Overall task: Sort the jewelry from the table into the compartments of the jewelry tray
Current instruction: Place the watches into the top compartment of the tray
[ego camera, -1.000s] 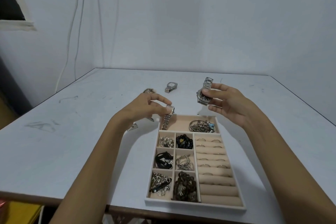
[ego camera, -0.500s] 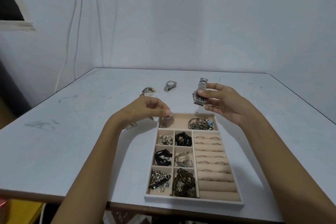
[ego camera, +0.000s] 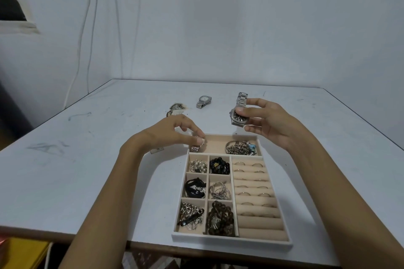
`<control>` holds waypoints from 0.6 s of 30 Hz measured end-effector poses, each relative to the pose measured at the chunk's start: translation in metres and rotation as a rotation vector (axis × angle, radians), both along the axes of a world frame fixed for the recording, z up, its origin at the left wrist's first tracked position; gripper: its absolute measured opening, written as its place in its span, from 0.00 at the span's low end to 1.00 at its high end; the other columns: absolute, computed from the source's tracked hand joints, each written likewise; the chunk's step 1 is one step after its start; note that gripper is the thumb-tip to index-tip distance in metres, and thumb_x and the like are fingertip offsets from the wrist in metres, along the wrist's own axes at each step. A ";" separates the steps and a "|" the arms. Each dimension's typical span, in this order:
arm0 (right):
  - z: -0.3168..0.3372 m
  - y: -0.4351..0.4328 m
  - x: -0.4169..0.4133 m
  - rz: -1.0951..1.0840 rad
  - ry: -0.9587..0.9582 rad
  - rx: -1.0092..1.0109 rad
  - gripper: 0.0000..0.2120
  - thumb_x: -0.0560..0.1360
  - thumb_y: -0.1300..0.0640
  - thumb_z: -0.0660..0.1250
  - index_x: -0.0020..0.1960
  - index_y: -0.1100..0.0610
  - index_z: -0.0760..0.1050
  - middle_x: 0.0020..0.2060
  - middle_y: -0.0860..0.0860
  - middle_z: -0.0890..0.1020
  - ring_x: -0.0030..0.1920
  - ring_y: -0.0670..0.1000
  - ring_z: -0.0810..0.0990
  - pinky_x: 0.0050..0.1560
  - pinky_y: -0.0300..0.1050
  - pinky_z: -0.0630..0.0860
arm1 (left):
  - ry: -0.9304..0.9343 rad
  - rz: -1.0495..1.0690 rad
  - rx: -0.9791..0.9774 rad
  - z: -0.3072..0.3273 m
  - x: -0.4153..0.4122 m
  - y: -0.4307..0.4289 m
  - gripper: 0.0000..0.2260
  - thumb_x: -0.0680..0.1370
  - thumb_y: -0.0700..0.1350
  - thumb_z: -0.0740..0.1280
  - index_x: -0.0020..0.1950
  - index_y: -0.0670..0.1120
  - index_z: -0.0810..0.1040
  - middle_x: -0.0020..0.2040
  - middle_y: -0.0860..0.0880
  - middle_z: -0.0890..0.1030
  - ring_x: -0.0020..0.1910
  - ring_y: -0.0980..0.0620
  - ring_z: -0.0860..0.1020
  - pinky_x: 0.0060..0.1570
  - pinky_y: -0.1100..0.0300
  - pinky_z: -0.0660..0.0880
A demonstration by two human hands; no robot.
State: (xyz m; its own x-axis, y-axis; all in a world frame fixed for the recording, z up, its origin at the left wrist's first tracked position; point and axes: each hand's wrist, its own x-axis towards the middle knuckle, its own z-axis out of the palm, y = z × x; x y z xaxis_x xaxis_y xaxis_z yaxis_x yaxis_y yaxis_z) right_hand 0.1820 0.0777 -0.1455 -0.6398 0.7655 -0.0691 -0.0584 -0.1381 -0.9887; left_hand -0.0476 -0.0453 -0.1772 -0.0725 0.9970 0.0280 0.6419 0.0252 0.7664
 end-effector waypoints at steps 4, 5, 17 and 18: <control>0.000 -0.001 0.000 0.001 -0.007 0.005 0.22 0.67 0.63 0.75 0.60 0.59 0.75 0.45 0.54 0.84 0.39 0.51 0.80 0.34 0.38 0.78 | 0.022 -0.001 0.018 -0.002 -0.003 0.002 0.13 0.65 0.60 0.73 0.47 0.58 0.83 0.56 0.58 0.77 0.61 0.57 0.71 0.59 0.57 0.67; 0.000 -0.001 -0.001 0.000 -0.009 0.005 0.22 0.67 0.63 0.75 0.60 0.59 0.75 0.44 0.54 0.84 0.39 0.51 0.80 0.34 0.38 0.78 | 0.026 -0.006 0.022 -0.003 -0.004 0.003 0.14 0.65 0.62 0.73 0.47 0.58 0.83 0.56 0.58 0.77 0.61 0.57 0.71 0.58 0.57 0.67; -0.002 -0.004 -0.003 0.015 -0.044 0.045 0.19 0.68 0.63 0.75 0.57 0.58 0.76 0.44 0.55 0.85 0.38 0.50 0.81 0.34 0.39 0.78 | 0.081 -0.181 0.094 -0.001 -0.001 0.003 0.08 0.78 0.48 0.66 0.55 0.50 0.82 0.53 0.53 0.82 0.57 0.55 0.75 0.59 0.58 0.70; -0.003 -0.004 -0.003 0.017 -0.046 0.047 0.19 0.68 0.63 0.75 0.58 0.58 0.76 0.44 0.55 0.85 0.38 0.50 0.81 0.34 0.39 0.78 | 0.063 -0.190 0.090 0.000 0.000 0.002 0.08 0.78 0.47 0.66 0.54 0.49 0.81 0.51 0.51 0.82 0.55 0.55 0.76 0.57 0.60 0.71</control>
